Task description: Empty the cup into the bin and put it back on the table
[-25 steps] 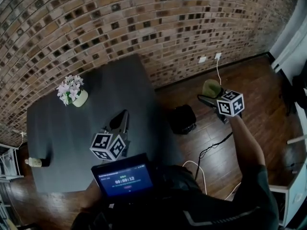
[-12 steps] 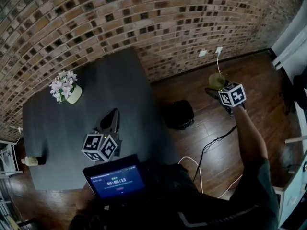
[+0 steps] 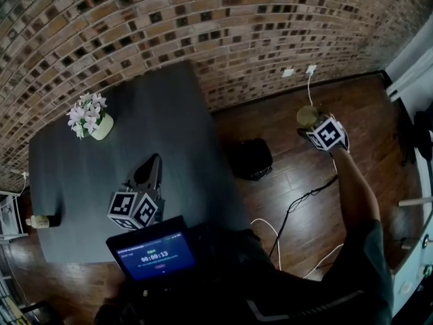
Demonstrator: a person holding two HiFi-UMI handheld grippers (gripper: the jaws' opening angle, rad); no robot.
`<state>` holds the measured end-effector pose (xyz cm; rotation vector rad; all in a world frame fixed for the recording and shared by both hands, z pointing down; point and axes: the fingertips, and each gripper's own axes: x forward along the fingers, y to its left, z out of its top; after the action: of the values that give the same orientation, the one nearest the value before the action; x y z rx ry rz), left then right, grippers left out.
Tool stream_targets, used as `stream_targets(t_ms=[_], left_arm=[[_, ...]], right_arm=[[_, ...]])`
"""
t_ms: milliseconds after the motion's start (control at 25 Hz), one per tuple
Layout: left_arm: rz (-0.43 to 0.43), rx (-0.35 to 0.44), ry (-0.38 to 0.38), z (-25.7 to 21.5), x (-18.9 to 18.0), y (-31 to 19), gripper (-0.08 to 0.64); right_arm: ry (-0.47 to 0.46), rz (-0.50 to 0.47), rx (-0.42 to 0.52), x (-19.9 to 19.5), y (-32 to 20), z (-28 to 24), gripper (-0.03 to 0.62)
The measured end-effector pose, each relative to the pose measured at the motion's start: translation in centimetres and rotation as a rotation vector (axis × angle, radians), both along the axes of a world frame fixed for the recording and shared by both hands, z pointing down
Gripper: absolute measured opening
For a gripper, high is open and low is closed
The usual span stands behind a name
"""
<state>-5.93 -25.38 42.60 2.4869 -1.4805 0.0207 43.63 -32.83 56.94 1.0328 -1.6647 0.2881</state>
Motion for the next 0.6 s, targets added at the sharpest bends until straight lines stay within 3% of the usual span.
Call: stream_targets(t_ms=[320,480,600], left_arm=[[-0.045,-0.011,-0.012,0.4,-1.9,0.6,-0.009],[-0.022,0.010,0.022,-0.1,-2.1,1.1,-0.009],[-0.035,0.020,0.005,-0.2,-2.4,1.1,-0.009]], right_arm=[[0.112,-0.144,-0.025,-2.0,0.0,-0.1,0.391],[0.159,-0.165,-0.049,-1.8,-0.2,0.3,0.391],[0.190,-0.188,-0.048,-2.1,-0.5,0.3,0.391]])
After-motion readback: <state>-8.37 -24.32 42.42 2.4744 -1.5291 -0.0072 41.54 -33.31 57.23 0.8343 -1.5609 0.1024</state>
